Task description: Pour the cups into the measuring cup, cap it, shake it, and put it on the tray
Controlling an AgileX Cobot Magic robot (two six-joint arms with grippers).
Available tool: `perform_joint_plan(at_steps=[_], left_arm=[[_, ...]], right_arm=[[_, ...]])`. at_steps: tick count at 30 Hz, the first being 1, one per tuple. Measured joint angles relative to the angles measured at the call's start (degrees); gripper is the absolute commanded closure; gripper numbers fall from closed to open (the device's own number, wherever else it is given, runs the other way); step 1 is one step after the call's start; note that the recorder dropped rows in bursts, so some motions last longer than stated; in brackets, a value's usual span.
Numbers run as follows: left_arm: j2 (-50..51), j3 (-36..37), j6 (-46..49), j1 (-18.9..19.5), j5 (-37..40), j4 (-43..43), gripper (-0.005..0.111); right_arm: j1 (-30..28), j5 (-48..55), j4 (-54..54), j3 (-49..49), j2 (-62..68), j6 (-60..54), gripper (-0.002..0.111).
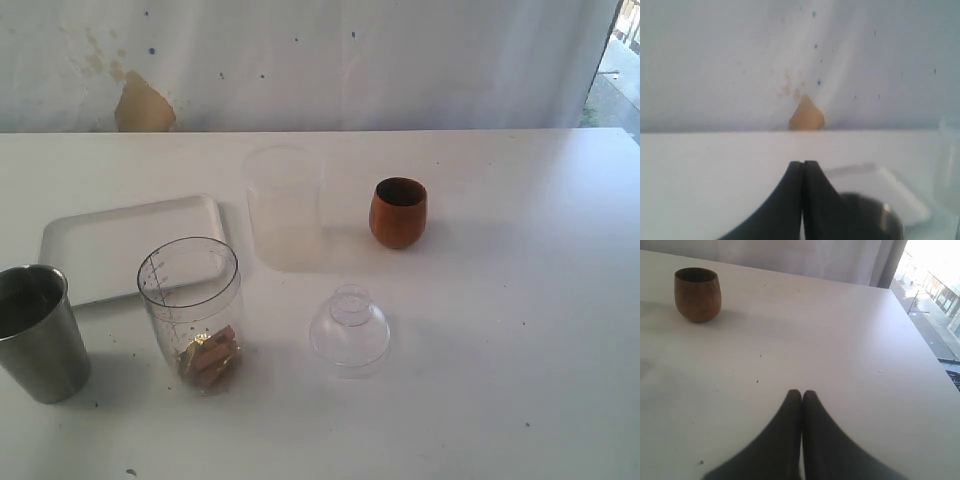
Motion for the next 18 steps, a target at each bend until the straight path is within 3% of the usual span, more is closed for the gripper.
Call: perform_joint_plan(at_steps=[5, 8, 9, 12, 18], left_arm=[[0.0, 0.0, -11.2, 0.0, -8.6, -5.0, 0.102], [0.0, 0.0, -13.3, 0.0, -10.8, -3.8, 0.071], [0.0, 0.0, -13.6, 0.0, -11.1, -3.5, 0.049], [0.0, 0.0, -14.2, 0.0, -12.2, -2.8, 0.001], [1.7, 0.1, -17.3, 0.0, -14.8, -0.9, 0.005]], right_arm=[[0.0, 0.0, 0.0, 0.0, 0.0, 0.0, 0.108], [0.0, 0.0, 0.0, 0.0, 0.0, 0.2, 0.108], [0.0, 0.0, 0.0, 0.0, 0.0, 0.2, 0.108], [0.0, 0.0, 0.0, 0.0, 0.0, 0.2, 0.108], [0.0, 0.0, 0.0, 0.0, 0.0, 0.2, 0.108]])
